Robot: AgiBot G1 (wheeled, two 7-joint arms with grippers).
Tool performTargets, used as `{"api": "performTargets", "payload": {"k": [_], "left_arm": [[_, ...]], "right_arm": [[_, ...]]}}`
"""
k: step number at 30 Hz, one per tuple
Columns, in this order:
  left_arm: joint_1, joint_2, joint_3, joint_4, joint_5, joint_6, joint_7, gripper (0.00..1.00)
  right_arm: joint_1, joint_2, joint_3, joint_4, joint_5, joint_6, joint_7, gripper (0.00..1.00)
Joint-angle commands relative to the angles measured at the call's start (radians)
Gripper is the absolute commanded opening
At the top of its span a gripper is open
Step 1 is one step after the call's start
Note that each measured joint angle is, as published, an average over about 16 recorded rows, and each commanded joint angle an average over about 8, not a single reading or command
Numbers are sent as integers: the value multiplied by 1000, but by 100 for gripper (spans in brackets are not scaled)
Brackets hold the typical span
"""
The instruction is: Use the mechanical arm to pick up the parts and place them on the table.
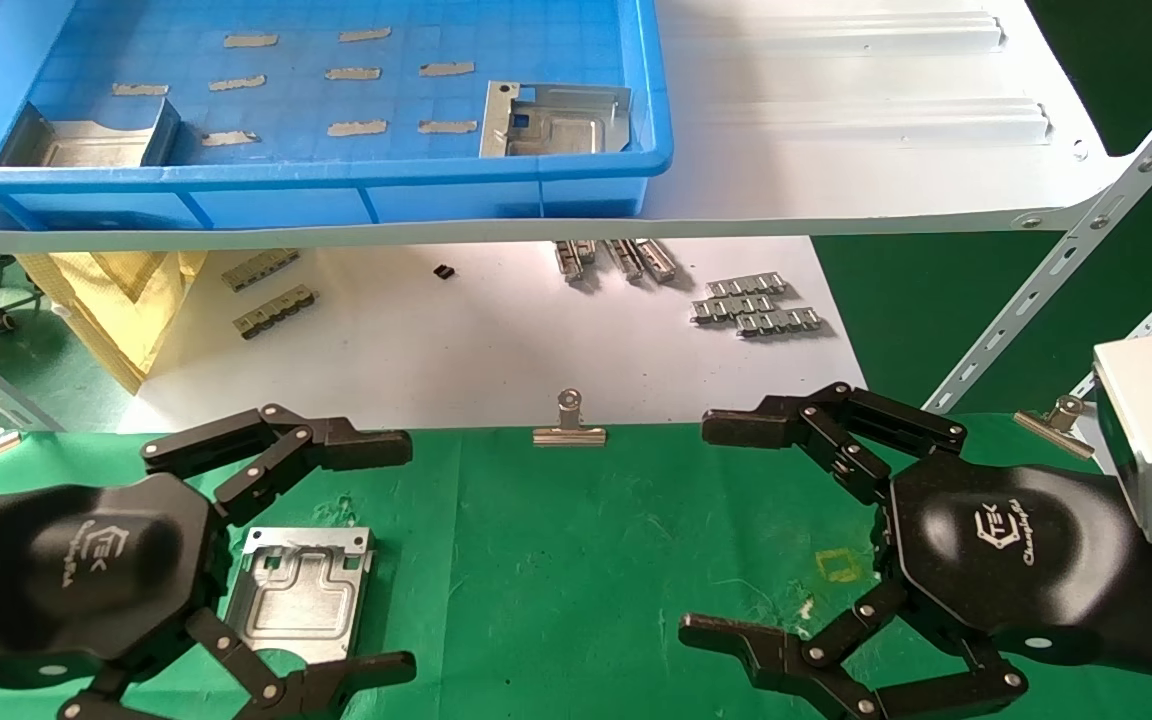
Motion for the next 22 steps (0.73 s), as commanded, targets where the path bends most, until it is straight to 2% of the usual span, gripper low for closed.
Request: {"api": "performTargets", "payload": {"k": [1,22], "left_arm": [[-1,0,1,2,1,0,1,100],[-4,2,5,8,3,1,4,100]], "right_arm": [[0,0,0,0,0,0,0,100],[0,0,0,0,0,0,0,100]]}}
